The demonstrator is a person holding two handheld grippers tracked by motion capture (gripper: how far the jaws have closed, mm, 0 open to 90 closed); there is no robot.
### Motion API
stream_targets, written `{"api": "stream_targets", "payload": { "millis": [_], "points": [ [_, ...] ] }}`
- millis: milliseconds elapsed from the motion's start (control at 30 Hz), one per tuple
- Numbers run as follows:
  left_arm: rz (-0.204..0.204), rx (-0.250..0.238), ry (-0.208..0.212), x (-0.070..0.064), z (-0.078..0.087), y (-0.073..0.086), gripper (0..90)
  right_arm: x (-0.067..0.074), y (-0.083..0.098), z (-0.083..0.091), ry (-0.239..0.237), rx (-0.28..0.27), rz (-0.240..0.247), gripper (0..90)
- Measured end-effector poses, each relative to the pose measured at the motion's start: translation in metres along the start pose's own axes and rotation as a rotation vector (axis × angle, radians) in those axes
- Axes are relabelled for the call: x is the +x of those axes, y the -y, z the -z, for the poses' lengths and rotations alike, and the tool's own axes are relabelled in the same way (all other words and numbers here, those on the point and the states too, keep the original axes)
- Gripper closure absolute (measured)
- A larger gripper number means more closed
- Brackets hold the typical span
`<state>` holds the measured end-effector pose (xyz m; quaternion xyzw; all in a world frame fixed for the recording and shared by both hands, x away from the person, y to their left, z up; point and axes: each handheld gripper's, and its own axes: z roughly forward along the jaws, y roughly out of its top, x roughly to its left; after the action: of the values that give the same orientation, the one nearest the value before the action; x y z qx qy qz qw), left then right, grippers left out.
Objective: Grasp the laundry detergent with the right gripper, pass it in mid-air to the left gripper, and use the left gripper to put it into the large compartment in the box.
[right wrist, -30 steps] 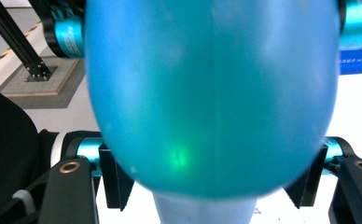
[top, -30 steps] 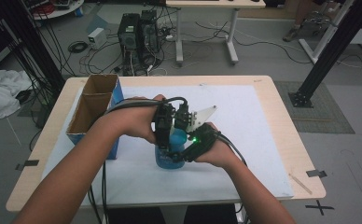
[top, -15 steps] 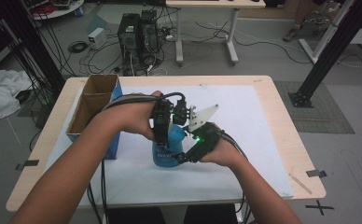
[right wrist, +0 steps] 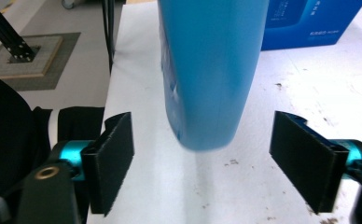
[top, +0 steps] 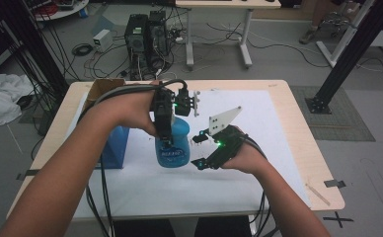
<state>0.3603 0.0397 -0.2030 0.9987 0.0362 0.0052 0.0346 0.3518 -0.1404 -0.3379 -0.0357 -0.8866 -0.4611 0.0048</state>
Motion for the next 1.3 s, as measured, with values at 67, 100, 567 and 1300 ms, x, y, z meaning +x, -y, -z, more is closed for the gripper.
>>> {"api": "stream_targets", "payload": {
  "millis": [67, 100, 567, 1300],
  "points": [
    [0.023, -0.001, -0.003, 0.002, 0.008, 0.002, 38.0, -0.001, -0.001, 0.002, 0.006, 0.01, -0.001, 16.9],
    [0.023, -0.001, -0.003, 0.002, 0.008, 0.002, 38.0, -0.001, -0.001, 0.002, 0.006, 0.01, -0.001, 16.9],
    [0.179, -0.026, -0.013, 0.026, 0.059, 0.036, 37.9, -0.006, 0.003, 0.007, 0.019, 0.038, -0.015, 13.4],
    [0.491, -0.096, -0.107, 0.066, 0.104, 0.133, 37.9, -0.012, 0.005, 0.001, 0.02, 0.06, -0.034, 13.4]
  ]
}}
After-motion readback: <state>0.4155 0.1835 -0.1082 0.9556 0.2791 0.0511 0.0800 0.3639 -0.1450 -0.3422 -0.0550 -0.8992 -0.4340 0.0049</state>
